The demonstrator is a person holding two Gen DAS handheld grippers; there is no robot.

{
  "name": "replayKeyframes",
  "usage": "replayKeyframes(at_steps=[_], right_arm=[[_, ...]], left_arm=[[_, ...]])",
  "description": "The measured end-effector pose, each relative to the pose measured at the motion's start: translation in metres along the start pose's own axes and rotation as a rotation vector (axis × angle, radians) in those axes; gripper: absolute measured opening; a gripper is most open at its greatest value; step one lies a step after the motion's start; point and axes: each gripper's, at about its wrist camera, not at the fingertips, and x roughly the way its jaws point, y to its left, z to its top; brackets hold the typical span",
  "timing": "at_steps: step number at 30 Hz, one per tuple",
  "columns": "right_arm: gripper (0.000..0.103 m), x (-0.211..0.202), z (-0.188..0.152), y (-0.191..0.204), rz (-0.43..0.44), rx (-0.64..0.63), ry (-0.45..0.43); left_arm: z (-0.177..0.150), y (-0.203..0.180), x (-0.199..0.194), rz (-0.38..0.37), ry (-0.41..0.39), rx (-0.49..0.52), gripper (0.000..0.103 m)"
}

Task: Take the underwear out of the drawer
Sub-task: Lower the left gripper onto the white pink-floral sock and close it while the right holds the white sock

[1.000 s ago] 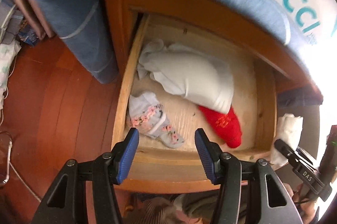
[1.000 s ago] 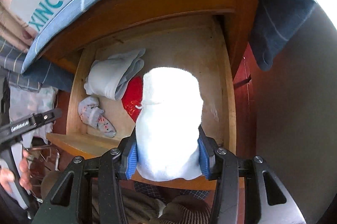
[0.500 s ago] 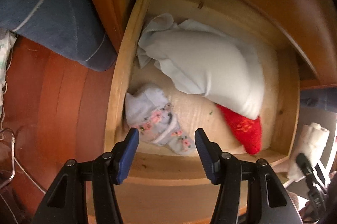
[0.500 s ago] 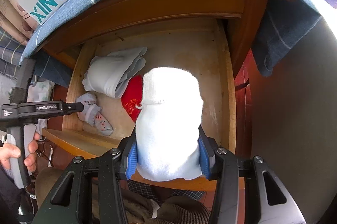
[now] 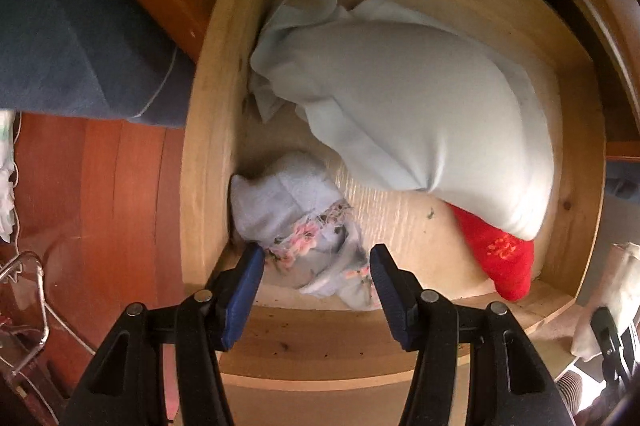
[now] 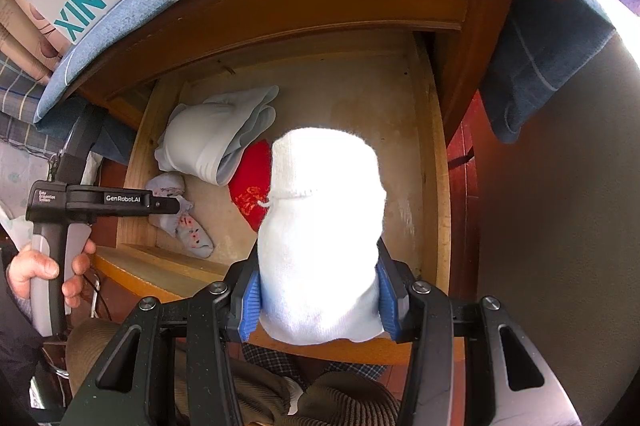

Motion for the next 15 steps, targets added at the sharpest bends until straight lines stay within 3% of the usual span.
replayKeyframes(at_steps=[4,12,14,15], right_arm=[[0.044,0.001,0.0,0.0,0.003,0.001,0.004],[0.045,0.001,0.0,-0.002,0.008,0.002,0.009],[0.045,0.001,0.0,-0.002,0.01,0.002,0.009],[0.045,0.001,0.0,-0.003,0.012,0.003,0.01]], left_arm=[[0.005,-0.009,0.006,0.032,0.032,0.03,0.056],[0.005,-0.026,0.013,0.098,-0.005,0.074,0.055],[-0.001,-0.036,0.021,0.105,-0.006,0.078,0.04],[-0.001,-0.035,0.023,0.098,0.002,0.069,0.037]])
